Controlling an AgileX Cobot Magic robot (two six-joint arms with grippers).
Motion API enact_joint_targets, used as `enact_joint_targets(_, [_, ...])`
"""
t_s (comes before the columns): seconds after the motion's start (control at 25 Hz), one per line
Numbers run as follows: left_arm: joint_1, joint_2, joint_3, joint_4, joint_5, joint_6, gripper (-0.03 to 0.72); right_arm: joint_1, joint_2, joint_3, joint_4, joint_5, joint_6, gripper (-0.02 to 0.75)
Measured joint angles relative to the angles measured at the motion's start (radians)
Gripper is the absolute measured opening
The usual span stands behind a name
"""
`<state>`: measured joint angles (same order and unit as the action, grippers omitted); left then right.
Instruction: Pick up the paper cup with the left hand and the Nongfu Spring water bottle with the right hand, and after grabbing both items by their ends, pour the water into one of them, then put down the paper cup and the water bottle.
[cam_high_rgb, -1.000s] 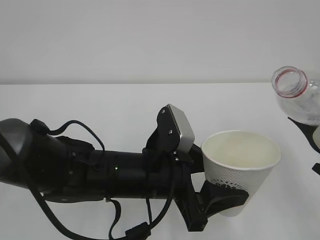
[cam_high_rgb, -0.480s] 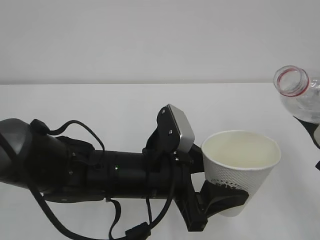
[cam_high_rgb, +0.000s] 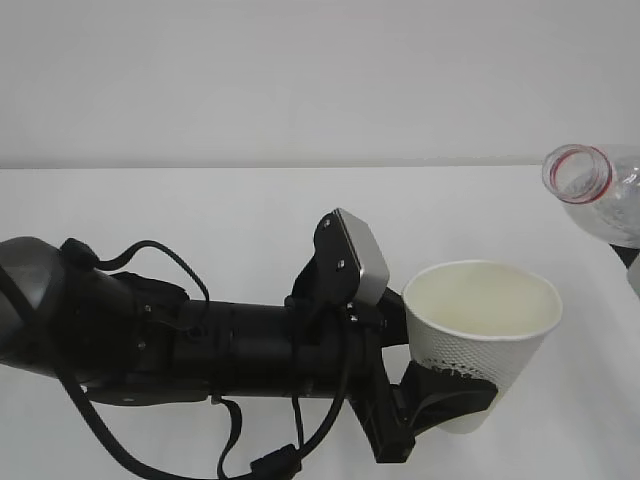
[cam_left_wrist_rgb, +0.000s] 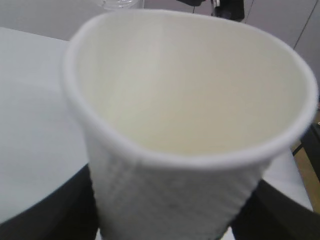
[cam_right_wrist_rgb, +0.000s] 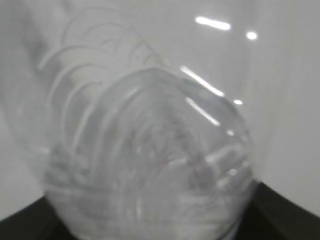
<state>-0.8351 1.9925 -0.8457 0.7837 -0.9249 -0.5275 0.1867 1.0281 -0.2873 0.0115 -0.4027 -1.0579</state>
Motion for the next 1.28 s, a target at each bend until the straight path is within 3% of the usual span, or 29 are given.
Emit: enact_joint_targets(1.28, [0.000, 0.000, 0.000, 0.002, 0.000, 0.000, 0.519, 0.000, 0.040, 0.000, 0.051, -0.033, -0.240, 0.495])
